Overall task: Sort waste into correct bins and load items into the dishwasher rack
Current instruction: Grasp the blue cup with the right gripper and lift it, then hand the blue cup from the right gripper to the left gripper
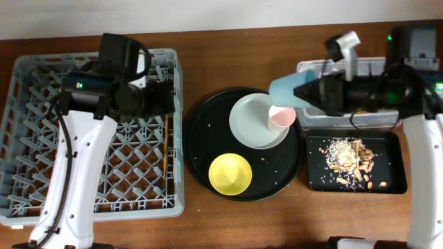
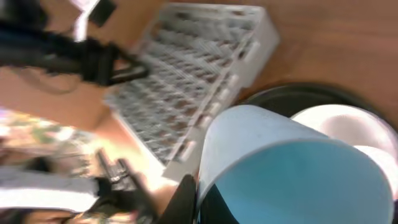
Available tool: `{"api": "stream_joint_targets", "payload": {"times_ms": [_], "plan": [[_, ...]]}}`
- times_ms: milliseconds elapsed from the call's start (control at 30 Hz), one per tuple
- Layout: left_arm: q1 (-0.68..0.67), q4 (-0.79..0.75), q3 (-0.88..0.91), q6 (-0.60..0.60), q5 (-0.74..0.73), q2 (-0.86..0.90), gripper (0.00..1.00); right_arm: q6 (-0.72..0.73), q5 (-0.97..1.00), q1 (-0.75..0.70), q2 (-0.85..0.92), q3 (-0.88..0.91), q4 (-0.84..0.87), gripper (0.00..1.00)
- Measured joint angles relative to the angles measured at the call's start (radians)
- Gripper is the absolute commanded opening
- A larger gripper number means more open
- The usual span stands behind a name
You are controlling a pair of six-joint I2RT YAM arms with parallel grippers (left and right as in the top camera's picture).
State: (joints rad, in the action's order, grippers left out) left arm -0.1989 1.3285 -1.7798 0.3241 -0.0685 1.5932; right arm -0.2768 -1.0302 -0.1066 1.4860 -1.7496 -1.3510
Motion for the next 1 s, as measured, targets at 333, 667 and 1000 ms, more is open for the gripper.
{"api": "stream_joint_targets", "payload": {"times_ms": [333,667,1000], "plan": [[-0.003,-0.232,0.000,-0.509,-1.231,0.000,0.99,-0.334,-0.481,0.069,0.009,0.293,0.009,0.04],[-0.003,-0.113,0.000,-0.674,-1.375,0.000,0.99,-0.279,-0.494,0.225,0.003,0.064,0.019,0.04],[-0.078,-0.113,0.000,-0.699,-1.398,0.002,0.82,-0.090,-0.544,0.233,-0.006,0.057,0.231,0.04]]}}
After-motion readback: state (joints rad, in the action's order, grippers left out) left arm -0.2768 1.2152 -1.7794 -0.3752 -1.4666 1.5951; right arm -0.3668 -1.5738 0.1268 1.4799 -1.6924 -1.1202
